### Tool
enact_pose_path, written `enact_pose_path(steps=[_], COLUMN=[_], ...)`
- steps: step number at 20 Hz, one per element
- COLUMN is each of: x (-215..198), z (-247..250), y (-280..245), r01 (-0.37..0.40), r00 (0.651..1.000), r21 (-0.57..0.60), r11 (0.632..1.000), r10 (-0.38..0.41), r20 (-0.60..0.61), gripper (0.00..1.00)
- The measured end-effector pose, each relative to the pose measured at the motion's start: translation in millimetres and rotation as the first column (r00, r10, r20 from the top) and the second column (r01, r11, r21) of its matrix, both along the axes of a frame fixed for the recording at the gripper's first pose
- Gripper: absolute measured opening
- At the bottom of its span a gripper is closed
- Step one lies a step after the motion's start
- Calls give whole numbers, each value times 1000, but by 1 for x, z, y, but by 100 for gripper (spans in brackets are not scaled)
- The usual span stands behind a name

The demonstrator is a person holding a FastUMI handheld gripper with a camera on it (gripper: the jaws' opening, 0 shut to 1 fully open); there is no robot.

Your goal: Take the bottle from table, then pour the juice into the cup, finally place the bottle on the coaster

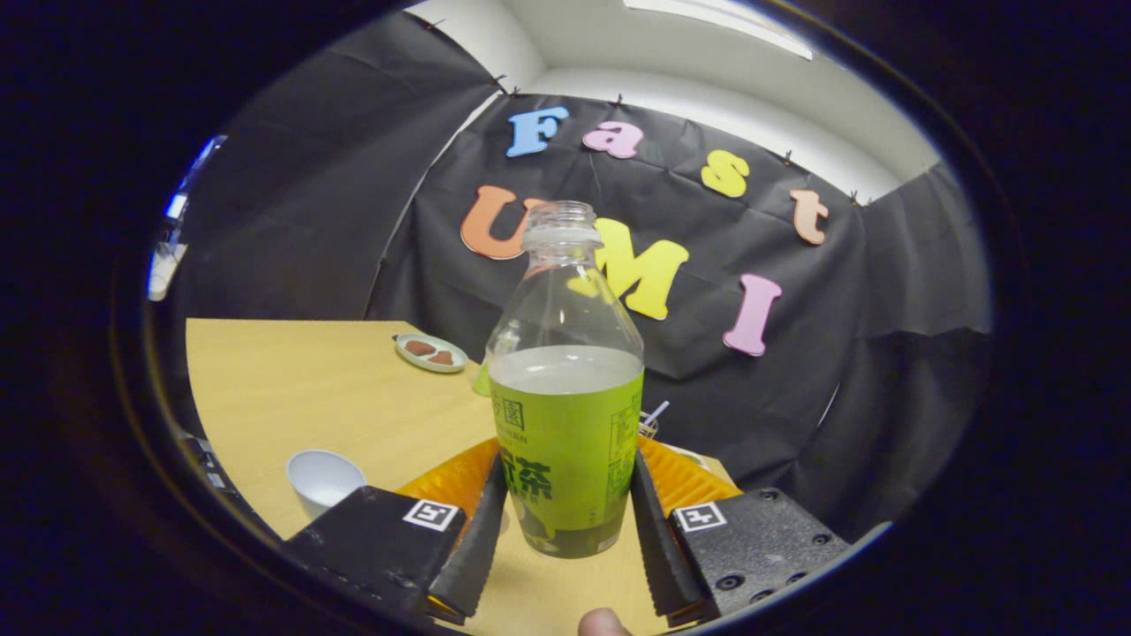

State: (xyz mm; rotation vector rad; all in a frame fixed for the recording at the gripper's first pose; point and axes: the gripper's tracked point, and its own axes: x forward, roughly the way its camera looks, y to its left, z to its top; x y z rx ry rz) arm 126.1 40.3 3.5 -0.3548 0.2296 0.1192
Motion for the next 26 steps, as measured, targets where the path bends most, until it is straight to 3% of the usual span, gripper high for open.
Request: enact_pose_path(steps=[5, 10, 14, 26], x=[15, 33, 53, 98], z=[-4, -8, -20, -105], y=[2, 23, 41, 64], r01=[-2, -49, -99, -144], r00=[1000, 998, 993, 970], r21=[134, 242, 288, 305], r11=[991, 969, 953, 941], r10=[4, 57, 112, 195], r20=[-14, -27, -30, -144], gripper=[74, 74, 75, 78])
